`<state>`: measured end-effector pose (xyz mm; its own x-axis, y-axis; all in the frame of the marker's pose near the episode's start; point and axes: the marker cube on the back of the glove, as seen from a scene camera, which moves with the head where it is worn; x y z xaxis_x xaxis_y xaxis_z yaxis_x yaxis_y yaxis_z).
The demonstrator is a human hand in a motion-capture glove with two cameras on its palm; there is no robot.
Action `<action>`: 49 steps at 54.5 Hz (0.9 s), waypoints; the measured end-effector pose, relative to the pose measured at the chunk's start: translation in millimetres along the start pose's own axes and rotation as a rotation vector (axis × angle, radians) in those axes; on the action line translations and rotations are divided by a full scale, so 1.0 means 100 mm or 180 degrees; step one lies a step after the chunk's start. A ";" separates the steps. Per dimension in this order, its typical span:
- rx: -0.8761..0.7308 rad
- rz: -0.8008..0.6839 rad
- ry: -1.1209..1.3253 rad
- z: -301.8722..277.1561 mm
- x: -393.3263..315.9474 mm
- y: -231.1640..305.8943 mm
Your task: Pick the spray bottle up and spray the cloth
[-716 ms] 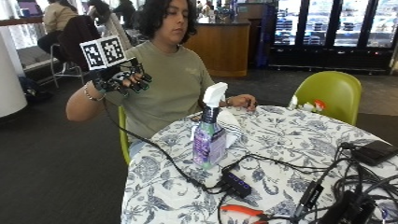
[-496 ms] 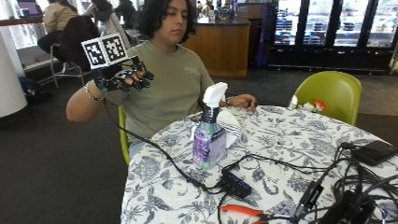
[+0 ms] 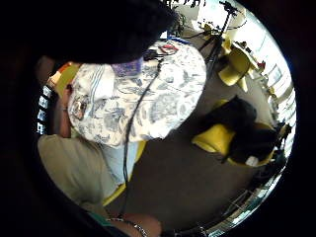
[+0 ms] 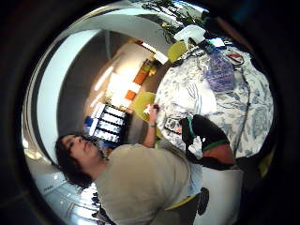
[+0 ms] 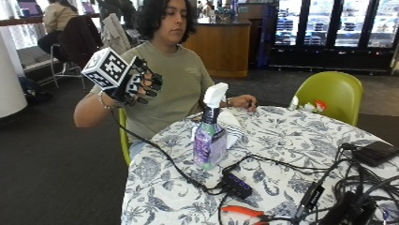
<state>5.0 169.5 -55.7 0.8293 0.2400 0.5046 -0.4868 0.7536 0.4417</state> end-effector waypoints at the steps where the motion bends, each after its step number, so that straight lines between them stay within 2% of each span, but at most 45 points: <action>1: 0.0006 0.0021 -0.0063 0.03 0.01 -0.03; 13: 0.0282 0.0484 -0.1089 0.38 0.19 -0.43; 20: 0.0748 0.0744 -0.1500 0.65 0.29 -0.84; 33: 0.1321 0.0812 -0.1473 0.87 0.44 -1.43; 37: 0.1694 0.0924 -0.1434 0.86 0.49 -1.66; 42: 0.1334 0.0811 -0.1545 0.92 0.44 -1.61; 49: 0.1176 0.0708 -0.1631 0.95 0.40 -1.56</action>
<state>88.5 3.9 -34.1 0.5076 -0.0242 0.8612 -0.7687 0.4388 0.4654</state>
